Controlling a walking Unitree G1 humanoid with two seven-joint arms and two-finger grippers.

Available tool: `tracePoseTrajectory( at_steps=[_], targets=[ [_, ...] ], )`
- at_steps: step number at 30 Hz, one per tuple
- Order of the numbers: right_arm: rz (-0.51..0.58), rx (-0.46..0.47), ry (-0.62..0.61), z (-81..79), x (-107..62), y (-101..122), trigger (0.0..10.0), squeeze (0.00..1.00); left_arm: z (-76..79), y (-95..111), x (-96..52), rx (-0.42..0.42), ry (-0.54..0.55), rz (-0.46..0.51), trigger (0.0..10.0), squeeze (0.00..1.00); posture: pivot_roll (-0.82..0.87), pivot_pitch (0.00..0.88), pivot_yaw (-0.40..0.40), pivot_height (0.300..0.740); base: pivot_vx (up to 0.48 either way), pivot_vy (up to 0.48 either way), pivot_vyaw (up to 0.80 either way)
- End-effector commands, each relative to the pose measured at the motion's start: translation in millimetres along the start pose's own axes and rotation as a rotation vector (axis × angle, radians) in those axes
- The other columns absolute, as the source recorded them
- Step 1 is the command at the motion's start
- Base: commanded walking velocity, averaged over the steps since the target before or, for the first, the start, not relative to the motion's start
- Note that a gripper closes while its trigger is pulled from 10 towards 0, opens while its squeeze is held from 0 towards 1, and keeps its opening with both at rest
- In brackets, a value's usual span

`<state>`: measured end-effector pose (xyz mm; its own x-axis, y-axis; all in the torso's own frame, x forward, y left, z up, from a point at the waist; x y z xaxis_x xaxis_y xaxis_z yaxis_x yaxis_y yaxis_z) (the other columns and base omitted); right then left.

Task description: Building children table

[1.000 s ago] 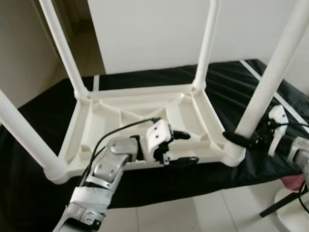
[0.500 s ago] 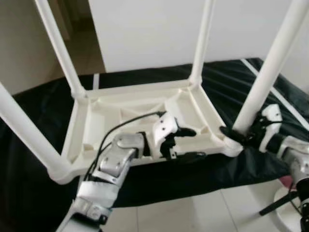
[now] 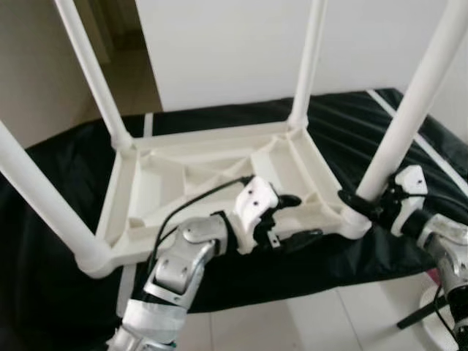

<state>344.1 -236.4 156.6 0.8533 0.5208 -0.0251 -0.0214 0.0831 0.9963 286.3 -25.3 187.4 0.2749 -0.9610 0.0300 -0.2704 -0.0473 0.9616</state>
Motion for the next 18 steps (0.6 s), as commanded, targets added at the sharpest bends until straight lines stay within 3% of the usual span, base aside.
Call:
tracePoseTrajectory(
  at_steps=[1, 2, 10, 12, 13, 15, 16, 18],
  targets=[
    [0.022, -0.004, -0.015, -1.7, -0.2, 5, 3.9, 0.00, -10.3, 0, -1.3, 0.007, 0.094, -0.014, 10.0, 0.00, 0.01, 0.000, 0.039, 0.740, 0.000, 0.000, 0.00],
    [0.032, 0.017, -0.042, -0.9, -0.5, 4, 10.0, 0.00, -10.3, -1, -1.4, 0.007, 0.101, -0.017, 10.0, 0.00, 0.01, 0.000, 0.039, 0.740, 0.000, 0.000, 0.00],
    [0.046, 0.110, -0.349, 9.4, -5.5, -8, 10.0, 0.00, -13.3, -4, 0.9, 0.015, 0.139, -0.041, 10.0, 0.00, -0.02, 0.000, 0.045, 0.740, 0.000, 0.000, 0.00],
    [0.039, 0.148, -0.474, 1.3, -7.5, -15, 10.0, 0.00, -11.4, -2, 4.7, 0.022, 0.142, -0.024, 10.0, 0.00, -0.04, 0.000, 0.052, 0.740, 0.000, 0.000, 0.00],
    [0.039, 0.148, -0.474, 1.3, -7.5, -15, 10.0, 0.00, -11.4, -2, 4.7, 0.022, 0.142, -0.024, 10.0, 0.00, -0.04, 0.000, 0.052, 0.740, 0.000, 0.000, 0.00],
    [0.035, 0.252, -0.666, -8.4, -11.5, -26, 10.0, 0.00, -11.3, 2, 9.5, 0.019, 0.160, 0.022, 10.0, 0.00, -0.05, 0.000, 0.053, 0.740, 0.000, 0.000, 0.00],
    [0.035, 0.252, -0.666, -8.4, -11.5, -26, 10.0, 0.00, -11.3, 2, 9.5, 0.019, 0.160, 0.022, 10.0, 0.00, -0.05, 0.000, 0.053, 0.740, 0.000, 0.000, 0.00],
    [0.027, 0.314, -0.792, -11.4, -15.1, -34, 10.0, 0.00, -12.3, 1, 11.4, 0.004, 0.169, 0.022, 10.0, 0.00, -0.05, 0.000, 0.049, 0.740, 0.000, 0.000, 0.00]
  ],
)
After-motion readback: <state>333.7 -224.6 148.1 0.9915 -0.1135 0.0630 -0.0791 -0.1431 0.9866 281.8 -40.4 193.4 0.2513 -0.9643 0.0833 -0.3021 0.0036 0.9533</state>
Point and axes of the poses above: a point about 5 cm out from each wrist's last joint towards the gripper, its own x axis pointing out of the wrist towards the gripper, its own y axis along the axis of the wrist's last joint, z = x × y, the point moved 5 cm from there along x, pointing out of the wrist towards the gripper, and after that the axes turned 6 degrees about x, right-handed, at the moved point
